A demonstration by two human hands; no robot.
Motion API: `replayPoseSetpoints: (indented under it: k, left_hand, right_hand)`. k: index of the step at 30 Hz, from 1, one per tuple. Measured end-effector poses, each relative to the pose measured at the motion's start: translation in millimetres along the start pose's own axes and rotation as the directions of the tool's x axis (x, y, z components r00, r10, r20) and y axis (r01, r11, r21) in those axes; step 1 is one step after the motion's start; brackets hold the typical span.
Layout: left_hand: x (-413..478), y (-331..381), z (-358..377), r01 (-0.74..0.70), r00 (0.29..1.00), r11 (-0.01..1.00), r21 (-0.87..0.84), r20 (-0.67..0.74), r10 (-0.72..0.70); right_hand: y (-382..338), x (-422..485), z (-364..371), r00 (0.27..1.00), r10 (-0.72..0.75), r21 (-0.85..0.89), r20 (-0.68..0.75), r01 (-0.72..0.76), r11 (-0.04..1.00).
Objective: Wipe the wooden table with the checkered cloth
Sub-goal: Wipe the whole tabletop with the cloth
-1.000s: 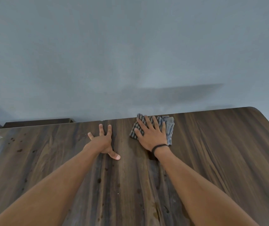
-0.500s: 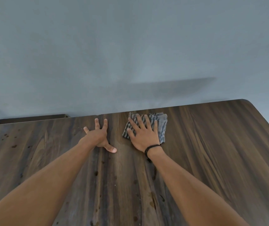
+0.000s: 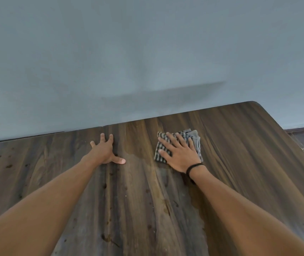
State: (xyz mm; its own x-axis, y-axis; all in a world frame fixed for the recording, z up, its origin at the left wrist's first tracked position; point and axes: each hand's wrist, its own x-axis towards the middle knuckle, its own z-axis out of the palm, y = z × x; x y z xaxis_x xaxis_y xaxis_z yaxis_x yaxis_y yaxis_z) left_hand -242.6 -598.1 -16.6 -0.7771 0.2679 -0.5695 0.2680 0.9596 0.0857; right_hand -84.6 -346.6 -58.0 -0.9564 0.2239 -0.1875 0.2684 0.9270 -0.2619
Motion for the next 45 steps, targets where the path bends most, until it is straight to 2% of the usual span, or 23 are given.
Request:
replayPoseSetpoints:
  k: [2, 3, 5, 8, 10, 13, 16, 18, 19, 21, 23, 24, 25, 28, 30, 32, 35, 36, 38, 40, 41, 42, 45]
  left_hand:
    - [-7.6, 4.2, 2.8, -0.033, 0.999, 0.999, 0.004, -0.025, 0.033]
    - [-12.9, 8.9, 6.1, -0.058, 0.997, 0.998, 0.029, -0.039, 0.059]
    - [-28.4, 19.8, 15.7, -0.092, 0.995, 0.992, 0.082, -0.016, 0.094]
    - [-54.3, 29.3, 29.4, -0.074, 0.989, 0.995, 0.061, 0.135, 0.065]
    - [-66.1, 30.1, 35.1, -0.058, 0.980, 0.998, 0.034, 0.194, 0.050]
    - [-78.4, 33.2, 43.2, -0.027, 0.974, 0.999, 0.039, 0.226, 0.017]
    - [-88.6, 37.7, 54.1, -0.001, 0.973, 0.998, 0.055, 0.231, -0.012]
    - [-94.5, 39.7, 60.7, -0.006, 0.973, 0.998, 0.057, 0.233, -0.007]
    - [-97.0, 39.8, 64.2, -0.013, 0.973, 0.998, 0.055, 0.230, 0.000]
    - [-100.8, 39.4, 69.1, -0.027, 0.978, 0.998, 0.055, 0.208, 0.014]
    - [-101.8, 39.5, 70.1, -0.024, 0.981, 0.998, 0.056, 0.192, 0.013]
    - [-102.0, 40.7, 70.2, -0.021, 0.981, 0.998, 0.057, 0.192, 0.010]
    - [-102.3, 41.2, 69.9, -0.018, 0.982, 0.998, 0.059, 0.191, 0.007]
    - [-104.5, 39.9, 70.5, -0.034, 0.984, 0.998, 0.055, 0.174, 0.024]
    - [-107.4, 38.9, 71.7, -0.051, 0.987, 0.998, 0.037, 0.156, 0.045]
    - [-109.0, 38.9, 71.0, -0.046, 0.988, 0.999, 0.017, 0.149, 0.043]
    - [-109.0, 40.1, 69.2, -0.053, 0.987, 0.998, 0.027, 0.152, 0.049]
    - [-108.9, 39.5, 70.0, -0.061, 0.987, 0.998, 0.034, 0.149, 0.056]
    - [-108.6, 37.2, 71.9, -0.066, 0.988, 0.997, 0.034, 0.140, 0.060]
    - [-107.5, 35.5, 73.2, -0.061, 0.989, 0.998, 0.029, 0.137, 0.056]
    - [-106.4, 35.5, 73.5, -0.062, 0.989, 0.998, 0.030, 0.137, 0.058]
    - [-105.1, 35.6, 73.3, -0.064, 0.989, 0.997, 0.034, 0.137, 0.059]
    - [-101.3, 35.8, 72.1, -0.065, 0.988, 0.996, 0.055, 0.143, 0.057]
  right_hand:
    - [-19.1, 4.6, -1.2, 0.993, 0.122, 0.032, -0.005, -0.122, 0.992]
    - [-32.3, -0.9, 3.9, 0.993, 0.121, 0.033, -0.013, -0.121, 0.992]
    - [-44.9, -23.9, 20.0, 1.000, -0.004, 0.015, -0.022, 0.005, 1.000]
    - [-15.7, -51.7, 21.6, 0.987, -0.159, -0.031, 0.019, 0.159, 0.987]
    - [0.6, -46.7, 11.3, 0.994, -0.102, -0.020, 0.028, 0.103, 0.995]
    - [-16.9, -44.6, 10.6, 0.999, 0.037, 0.003, -0.035, -0.037, 0.999]
    - [-27.2, -71.2, 27.4, 0.994, -0.106, -0.018, -0.005, 0.106, 0.994]
    - [-3.2, -89.1, 24.8, 0.978, -0.203, -0.033, 0.037, 0.204, 0.978]
    - [10.2, -91.6, 19.0, 0.979, -0.199, -0.028, 0.048, 0.201, 0.979]
    - [24.8, -84.5, 7.0, 0.996, -0.079, -0.009, 0.028, 0.079, 0.997]
    - [12.8, -75.3, 3.3, 0.998, 0.068, 0.039, -0.018, -0.067, 0.997]
    - [0.7, -76.7, 6.4, 0.995, 0.097, 0.055, -0.030, -0.095, 0.994]
    - [-10.5, -81.4, 12.9, 0.997, 0.071, 0.052, -0.040, -0.069, 0.996]
    - [-6.9, -112.4, 33.0, 0.986, -0.167, -0.023, -0.018, 0.166, 0.986]
    - [14.7, -120.4, 28.2, 0.976, -0.219, -0.028, 0.003, 0.219, 0.975]
    - [23.3, -105.9, 19.7, 0.992, -0.122, -0.012, -0.008, 0.122, 0.992]
    - [-7.6, -86.1, 16.0, 0.993, 0.103, 0.045, -0.062, -0.100, 0.994]
    - [-20.5, -89.0, 20.7, 0.992, 0.102, 0.051, -0.073, -0.099, 0.994]
    - [-28.8, -108.7, 35.0, 0.997, -0.041, 0.008, -0.058, 0.042, 0.999]
    - [-8.7, -130.5, 39.5, 0.982, -0.187, -0.022, -0.023, 0.186, 0.982]
    - [4.1, -133.5, 36.4, 0.979, -0.204, -0.012, -0.013, 0.204, 0.979]
    - [14.6, -130.5, 31.5, 0.984, -0.179, 0.001, -0.011, 0.179, 0.984]
    - [8.8, -113.0, 22.1, 0.997, 0.039, 0.015, -0.070, -0.038, 0.999]
